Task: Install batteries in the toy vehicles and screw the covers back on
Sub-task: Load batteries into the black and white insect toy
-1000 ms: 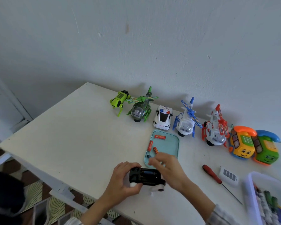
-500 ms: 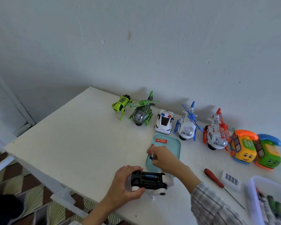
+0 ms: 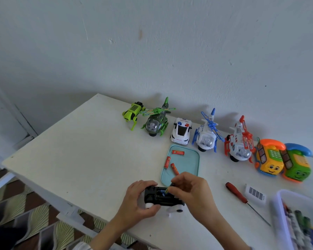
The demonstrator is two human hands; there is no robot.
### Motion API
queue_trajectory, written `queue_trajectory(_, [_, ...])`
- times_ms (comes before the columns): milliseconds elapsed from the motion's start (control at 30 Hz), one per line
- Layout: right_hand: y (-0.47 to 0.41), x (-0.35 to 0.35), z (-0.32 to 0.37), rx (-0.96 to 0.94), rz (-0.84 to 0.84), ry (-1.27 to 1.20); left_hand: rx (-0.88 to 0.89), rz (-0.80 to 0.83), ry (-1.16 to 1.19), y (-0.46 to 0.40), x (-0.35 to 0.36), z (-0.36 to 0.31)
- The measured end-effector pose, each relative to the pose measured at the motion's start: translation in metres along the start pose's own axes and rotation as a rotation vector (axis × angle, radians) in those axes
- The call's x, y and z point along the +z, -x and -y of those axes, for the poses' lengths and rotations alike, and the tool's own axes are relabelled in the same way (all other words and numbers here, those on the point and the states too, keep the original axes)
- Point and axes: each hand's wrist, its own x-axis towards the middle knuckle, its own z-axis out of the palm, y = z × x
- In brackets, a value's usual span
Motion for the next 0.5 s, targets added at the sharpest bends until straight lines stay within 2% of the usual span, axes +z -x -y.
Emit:
queue_trajectory(133, [0.000,-0.002,-0.005,0.113,-0.086,-0.398,-0.008,0.004,-0.002,0.000,0.001,0.001])
queue_trajectory(200, [-0.001,-0.003,-0.005,0.112,-0.079,-0.423,-0.013,0.008,-0.003,0.000,0.001,0.002])
queue_trajectory(233, [-0.001,-0.002,-0.004,0.087,-0.067,-0.350,-0.014,0.010,-0.002,0.000,0.001,0.002])
queue_trajectory(367, [0.003,0.003,-0.005,-0.073,-0.036,0.190,-0.009,0.010,-0.001,0.000,0.001,0.002])
queue_trajectory(500, [0.004,0.009,-0.016,-0.242,0.014,0.490,-0.015,0.011,0.006,0.001,0.002,0.004])
